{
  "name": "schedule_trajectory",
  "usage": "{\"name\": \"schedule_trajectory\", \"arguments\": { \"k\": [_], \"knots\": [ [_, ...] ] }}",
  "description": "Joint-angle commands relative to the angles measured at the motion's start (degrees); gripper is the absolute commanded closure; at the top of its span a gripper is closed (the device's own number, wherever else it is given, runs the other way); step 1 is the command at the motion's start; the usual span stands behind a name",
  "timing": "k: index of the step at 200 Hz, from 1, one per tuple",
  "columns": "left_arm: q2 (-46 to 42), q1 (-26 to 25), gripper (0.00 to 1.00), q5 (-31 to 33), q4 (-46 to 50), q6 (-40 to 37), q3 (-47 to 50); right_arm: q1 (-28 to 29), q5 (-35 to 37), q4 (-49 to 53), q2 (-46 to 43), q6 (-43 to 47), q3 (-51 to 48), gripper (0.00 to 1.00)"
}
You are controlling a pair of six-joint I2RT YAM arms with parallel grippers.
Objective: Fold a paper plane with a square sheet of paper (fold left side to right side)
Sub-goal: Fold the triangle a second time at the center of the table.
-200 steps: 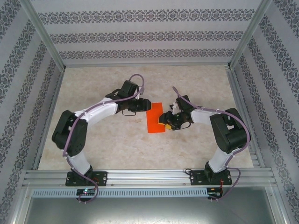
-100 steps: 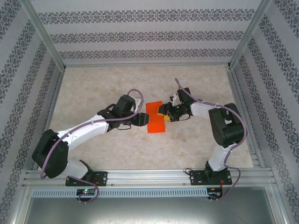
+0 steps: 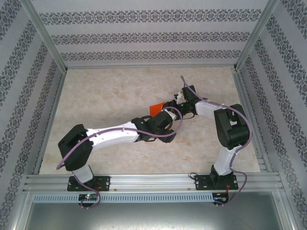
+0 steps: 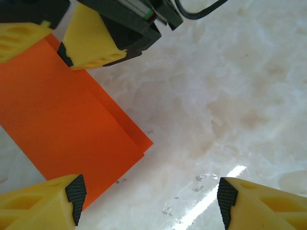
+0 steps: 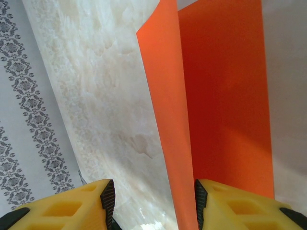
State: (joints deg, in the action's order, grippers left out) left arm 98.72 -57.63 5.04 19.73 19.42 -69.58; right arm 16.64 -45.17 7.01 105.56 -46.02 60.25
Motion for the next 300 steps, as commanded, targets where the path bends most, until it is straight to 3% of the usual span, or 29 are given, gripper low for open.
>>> {"name": "schedule_trajectory", "arguments": {
  "k": [1, 100, 125, 171, 235, 300],
  "knots": [
    [3.19, -1.83, 0.23, 7.88, 6.58, -1.92, -3.87, 0.16, -1.25, -0.41, 0.61, -1.05, 0.59, 0.51],
    [15.79, -4.15, 0.19, 19.56, 14.48, -4.8, -14.38, 0.89, -0.98, -1.69, 0.88, -2.23, -0.35, 0.52],
    [16.2, -4.08, 0.33, 19.13, 14.07, -5.01, -14.47, 0.89, -0.8, -1.72, 0.9, -2.23, -0.44, 0.52],
    [15.58, -4.09, 0.72, 18.16, 13.55, -4.82, -13.72, 0.93, 0.36, -0.1, 0.95, -1.03, -0.05, 0.52],
    [14.47, -2.54, 1.0, 13.27, 13.52, -4.27, -13.65, 0.63, 1.93, 3.5, 0.49, 3.03, 1.03, 0.52],
    [10.55, 0.67, 1.0, 6.61, 9.36, -1.68, -9.32, -2.58, 2.61, 1.83, -7.64, 5.57, 0.71, 0.42]
  ]
}}
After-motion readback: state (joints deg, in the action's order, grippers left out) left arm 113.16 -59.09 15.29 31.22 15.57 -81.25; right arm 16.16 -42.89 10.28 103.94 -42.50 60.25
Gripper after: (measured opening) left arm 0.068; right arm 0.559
